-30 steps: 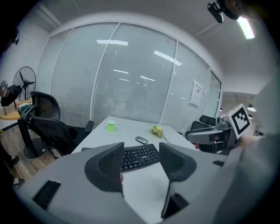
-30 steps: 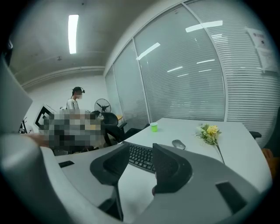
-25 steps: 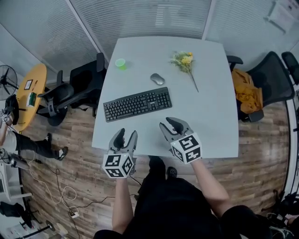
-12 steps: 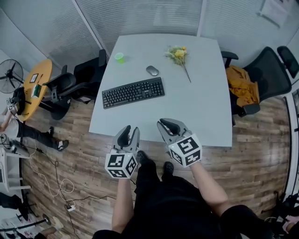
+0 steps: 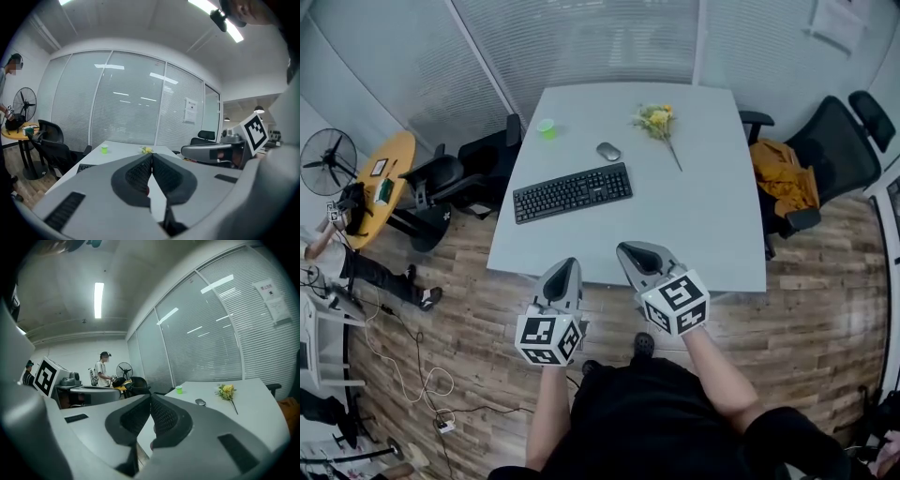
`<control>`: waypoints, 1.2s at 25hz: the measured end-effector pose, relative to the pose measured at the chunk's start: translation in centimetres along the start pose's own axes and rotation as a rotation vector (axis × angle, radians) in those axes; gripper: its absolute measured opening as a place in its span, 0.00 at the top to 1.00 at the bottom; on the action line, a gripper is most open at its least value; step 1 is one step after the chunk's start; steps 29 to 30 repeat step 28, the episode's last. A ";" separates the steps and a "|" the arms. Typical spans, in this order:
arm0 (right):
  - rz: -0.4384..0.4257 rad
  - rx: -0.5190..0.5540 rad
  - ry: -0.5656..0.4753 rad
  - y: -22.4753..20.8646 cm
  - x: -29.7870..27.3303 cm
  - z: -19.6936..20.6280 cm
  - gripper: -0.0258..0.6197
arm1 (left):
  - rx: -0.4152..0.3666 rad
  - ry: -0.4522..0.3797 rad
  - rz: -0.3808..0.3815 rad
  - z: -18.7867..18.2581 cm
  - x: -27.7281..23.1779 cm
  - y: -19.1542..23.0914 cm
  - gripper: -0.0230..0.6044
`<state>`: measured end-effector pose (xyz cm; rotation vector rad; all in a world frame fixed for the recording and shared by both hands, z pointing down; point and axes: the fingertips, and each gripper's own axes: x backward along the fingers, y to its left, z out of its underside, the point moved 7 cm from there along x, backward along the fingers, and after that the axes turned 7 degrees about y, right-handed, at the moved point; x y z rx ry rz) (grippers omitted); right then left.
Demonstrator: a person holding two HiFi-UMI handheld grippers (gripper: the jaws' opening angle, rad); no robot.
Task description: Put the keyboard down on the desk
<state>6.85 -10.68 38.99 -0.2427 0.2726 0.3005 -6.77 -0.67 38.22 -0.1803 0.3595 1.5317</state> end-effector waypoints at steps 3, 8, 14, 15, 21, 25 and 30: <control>0.001 0.014 -0.003 0.8 0.3 0.0 0.94 | 0.003 -0.004 0.011 0.1 0.8 0.1 0.97; -0.006 0.038 0.014 2.2 0.2 0.7 0.95 | 0.006 -0.013 -0.003 0.7 1.8 0.6 0.97; -0.012 0.046 0.028 2.4 -0.1 0.5 0.95 | 0.024 -0.019 -0.009 0.5 2.5 1.5 0.97; -0.013 0.045 0.029 2.4 -0.2 0.4 0.95 | 0.026 -0.020 -0.013 0.4 2.5 1.7 0.97; -0.005 0.043 0.033 1.8 0.0 0.4 0.95 | 0.043 -0.023 -0.009 0.2 2.3 1.9 0.97; -0.006 0.048 0.034 1.6 0.0 0.5 0.95 | 0.042 -0.018 -0.010 0.4 1.9 1.7 0.97; -0.006 0.056 0.037 1.4 0.0 0.5 0.95 | 0.040 -0.016 -0.009 0.4 1.6 1.5 0.97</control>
